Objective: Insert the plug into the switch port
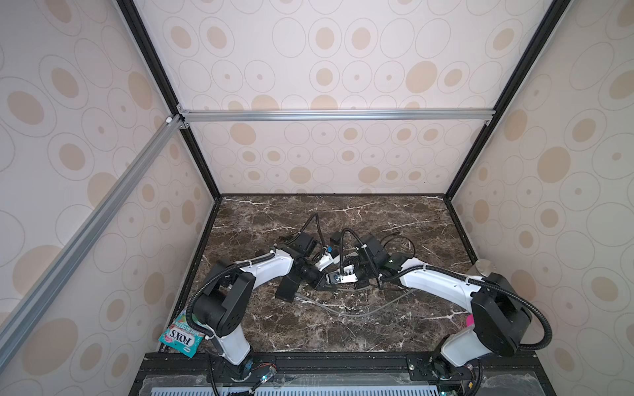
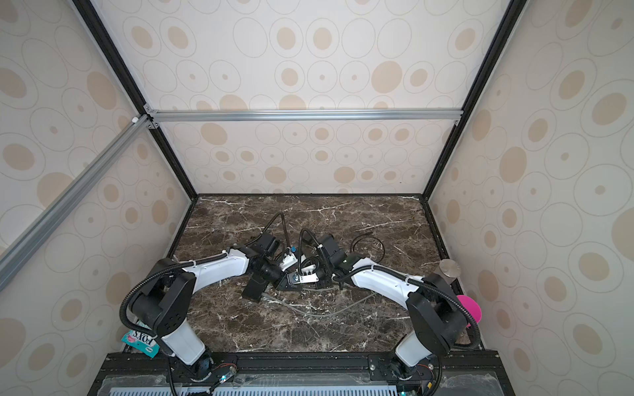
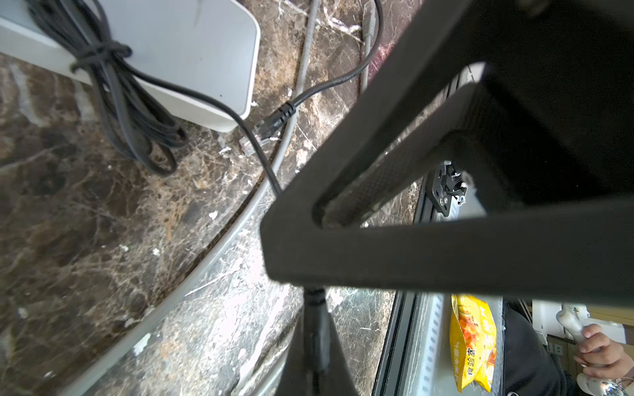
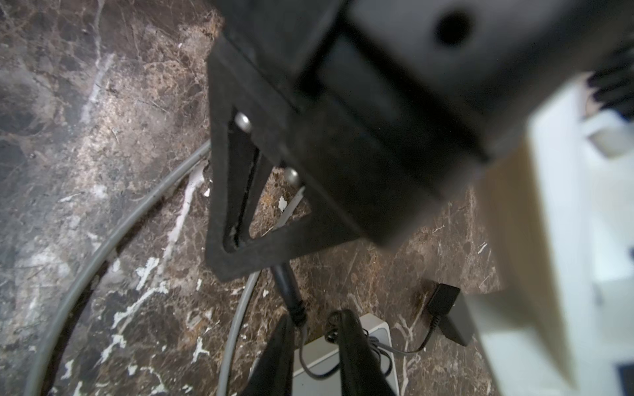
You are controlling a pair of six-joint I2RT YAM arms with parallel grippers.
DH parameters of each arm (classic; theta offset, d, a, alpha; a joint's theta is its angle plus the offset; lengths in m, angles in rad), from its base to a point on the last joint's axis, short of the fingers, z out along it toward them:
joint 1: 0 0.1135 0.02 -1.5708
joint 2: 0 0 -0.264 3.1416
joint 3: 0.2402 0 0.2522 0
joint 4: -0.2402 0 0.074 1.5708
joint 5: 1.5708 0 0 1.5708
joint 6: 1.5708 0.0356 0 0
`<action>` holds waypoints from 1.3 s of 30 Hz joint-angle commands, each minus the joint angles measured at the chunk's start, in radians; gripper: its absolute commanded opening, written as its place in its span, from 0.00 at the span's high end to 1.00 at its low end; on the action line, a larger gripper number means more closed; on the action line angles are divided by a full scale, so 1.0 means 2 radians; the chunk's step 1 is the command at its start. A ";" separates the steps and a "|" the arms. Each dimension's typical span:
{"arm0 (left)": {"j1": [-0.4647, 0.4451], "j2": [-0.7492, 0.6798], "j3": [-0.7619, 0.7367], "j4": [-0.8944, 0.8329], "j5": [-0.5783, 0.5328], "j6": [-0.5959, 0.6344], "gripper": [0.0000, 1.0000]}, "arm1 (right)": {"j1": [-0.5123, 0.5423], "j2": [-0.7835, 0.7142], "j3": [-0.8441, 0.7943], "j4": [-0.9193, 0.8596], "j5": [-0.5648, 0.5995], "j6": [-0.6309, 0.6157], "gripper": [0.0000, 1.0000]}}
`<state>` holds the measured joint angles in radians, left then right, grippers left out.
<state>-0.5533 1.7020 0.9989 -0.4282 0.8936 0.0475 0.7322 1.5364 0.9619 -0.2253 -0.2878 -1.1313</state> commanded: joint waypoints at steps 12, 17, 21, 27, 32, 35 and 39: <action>0.003 0.006 0.010 -0.011 0.013 0.021 1.00 | 0.004 -0.002 -0.021 0.027 -0.029 -0.012 0.75; 0.003 0.006 0.009 -0.012 0.013 0.021 1.00 | 0.002 -0.002 -0.022 0.024 -0.029 -0.014 0.78; 0.003 0.006 0.009 -0.012 0.013 0.021 1.00 | 0.002 -0.001 -0.021 0.020 -0.031 -0.015 0.82; 0.003 0.005 0.010 -0.012 0.016 0.022 1.00 | 0.002 -0.001 -0.021 0.012 -0.035 -0.016 0.85; 0.003 -0.003 0.010 -0.009 0.025 0.020 1.00 | 0.002 0.001 -0.019 0.004 -0.039 -0.018 0.88; 0.006 -0.011 0.008 -0.001 0.022 0.010 0.66 | 0.002 -0.001 -0.021 0.008 -0.037 -0.013 0.92; 0.040 -0.056 -0.004 0.050 0.009 -0.056 0.39 | -0.005 -0.005 -0.027 0.034 -0.027 0.019 1.00</action>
<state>-0.5293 1.6741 0.9928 -0.4023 0.9173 0.0090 0.7300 1.5364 0.9260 -0.1837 -0.3355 -1.1255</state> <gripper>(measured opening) 0.600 0.052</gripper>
